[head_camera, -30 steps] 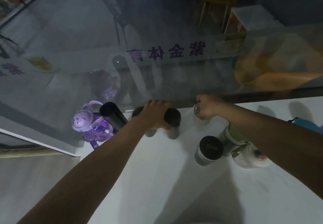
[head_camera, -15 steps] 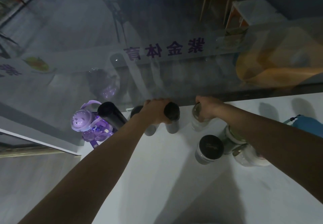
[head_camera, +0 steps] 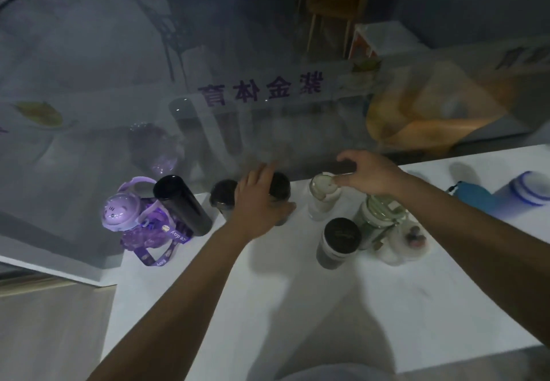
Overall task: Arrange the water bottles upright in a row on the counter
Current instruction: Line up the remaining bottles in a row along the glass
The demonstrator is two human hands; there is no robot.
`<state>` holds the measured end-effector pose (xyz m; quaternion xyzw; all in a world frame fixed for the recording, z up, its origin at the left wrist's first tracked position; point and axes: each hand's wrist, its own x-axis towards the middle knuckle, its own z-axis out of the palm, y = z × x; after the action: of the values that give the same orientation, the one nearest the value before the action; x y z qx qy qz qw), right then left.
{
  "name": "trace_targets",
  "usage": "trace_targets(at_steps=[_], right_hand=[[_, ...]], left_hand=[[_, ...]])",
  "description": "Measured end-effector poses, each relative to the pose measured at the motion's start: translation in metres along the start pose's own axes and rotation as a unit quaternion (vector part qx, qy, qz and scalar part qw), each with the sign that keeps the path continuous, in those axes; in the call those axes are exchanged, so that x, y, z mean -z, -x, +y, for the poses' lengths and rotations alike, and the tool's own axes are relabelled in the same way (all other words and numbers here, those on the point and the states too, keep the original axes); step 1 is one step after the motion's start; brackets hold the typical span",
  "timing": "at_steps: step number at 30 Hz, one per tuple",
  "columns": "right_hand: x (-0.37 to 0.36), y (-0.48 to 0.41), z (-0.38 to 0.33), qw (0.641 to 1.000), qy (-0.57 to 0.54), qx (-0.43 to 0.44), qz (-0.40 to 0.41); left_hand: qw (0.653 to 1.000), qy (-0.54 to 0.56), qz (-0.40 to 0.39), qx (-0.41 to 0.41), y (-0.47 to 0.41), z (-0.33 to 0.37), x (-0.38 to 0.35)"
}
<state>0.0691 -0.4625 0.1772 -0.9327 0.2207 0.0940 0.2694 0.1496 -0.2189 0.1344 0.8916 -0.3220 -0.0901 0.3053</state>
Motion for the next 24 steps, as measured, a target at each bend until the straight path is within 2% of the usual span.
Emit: trace_targets(at_steps=[3, 6, 10, 16, 19, 24], right_hand=[[0.004, 0.049, 0.013, 0.998, -0.042, -0.016, 0.042], [-0.008, 0.084, 0.031, 0.998, -0.03, -0.034, 0.045], [-0.025, 0.1, 0.052, 0.996, -0.049, -0.042, 0.067], [-0.028, 0.073, 0.06, 0.998, -0.014, -0.04, 0.046], [-0.021, 0.057, 0.067, 1.0, 0.003, 0.006, 0.03], [0.008, 0.036, 0.095, 0.998, -0.042, 0.053, 0.012]], left_hand=[[0.995, 0.093, -0.023, -0.015, 0.031, 0.02, -0.016], [0.985, 0.133, -0.102, -0.031, 0.045, 0.032, -0.041], [0.98, 0.072, -0.18, -0.035, 0.045, 0.044, -0.076], [0.981, 0.037, -0.192, 0.0, 0.042, 0.068, -0.099], [0.981, 0.001, -0.194, 0.021, 0.037, 0.077, -0.101], [0.972, -0.078, -0.213, 0.057, 0.028, 0.089, -0.107]])
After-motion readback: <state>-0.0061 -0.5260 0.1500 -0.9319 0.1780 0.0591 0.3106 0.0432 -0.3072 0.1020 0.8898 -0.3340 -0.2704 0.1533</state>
